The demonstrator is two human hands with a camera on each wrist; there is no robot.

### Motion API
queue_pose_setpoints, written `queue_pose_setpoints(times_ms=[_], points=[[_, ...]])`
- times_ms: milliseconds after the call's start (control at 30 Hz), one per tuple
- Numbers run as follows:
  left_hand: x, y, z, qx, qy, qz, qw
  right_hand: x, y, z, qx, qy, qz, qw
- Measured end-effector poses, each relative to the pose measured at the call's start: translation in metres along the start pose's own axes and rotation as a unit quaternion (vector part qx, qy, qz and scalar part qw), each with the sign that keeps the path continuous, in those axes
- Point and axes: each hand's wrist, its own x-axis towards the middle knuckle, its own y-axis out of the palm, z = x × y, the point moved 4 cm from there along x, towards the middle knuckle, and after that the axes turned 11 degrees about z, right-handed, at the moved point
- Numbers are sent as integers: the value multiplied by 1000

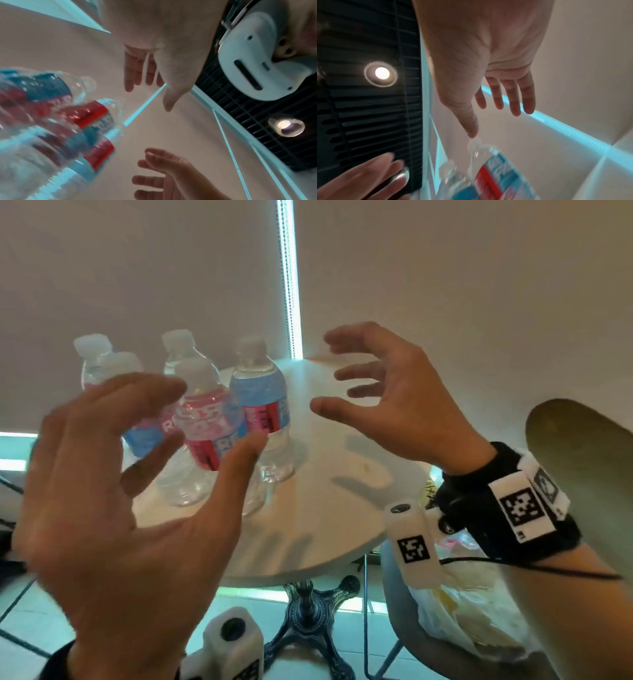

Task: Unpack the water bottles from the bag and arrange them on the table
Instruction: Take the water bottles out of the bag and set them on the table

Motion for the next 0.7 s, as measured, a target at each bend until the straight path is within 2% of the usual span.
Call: queue_pose_setpoints(times_ms=[33, 67, 100, 167, 200, 267, 367, 467, 567, 633, 700], points=[[-6, 6, -15, 7, 45, 18, 999, -14, -14, -8, 7, 10, -27, 1000], [-4, 19, -44, 20, 56, 17, 998, -30, -27, -18, 16, 25, -55, 998], [0, 34, -69, -22, 59, 23, 998, -48, -40, -31, 24, 44, -85, 995], [-21, 78, -107, -111, 179, 70, 975, -88, -59, -63, 26, 101, -139, 985], [-33, 102, -120, -125, 205, 108, 965, -110, -66, -85, 22, 141, -158, 977], [-37, 154, -118, -112, 216, 190, 951, -156, -72, -130, 22, 230, -178, 956], [-47, 236, -115, -117, 170, 338, 918, -221, -66, -189, 2, 334, -182, 925], [-57, 330, -90, -126, 67, 427, 893, -266, -51, -233, -8, 413, -154, 897], [-58, 408, -45, -141, -53, 446, 882, -284, -28, -272, 5, 476, -99, 874], [-55, 441, -26, -127, -81, 413, 898, -285, -17, -296, -2, 497, -69, 865], [-50, 457, -20, -90, -77, 354, 928, -279, -11, -315, -2, 496, -59, 867]])
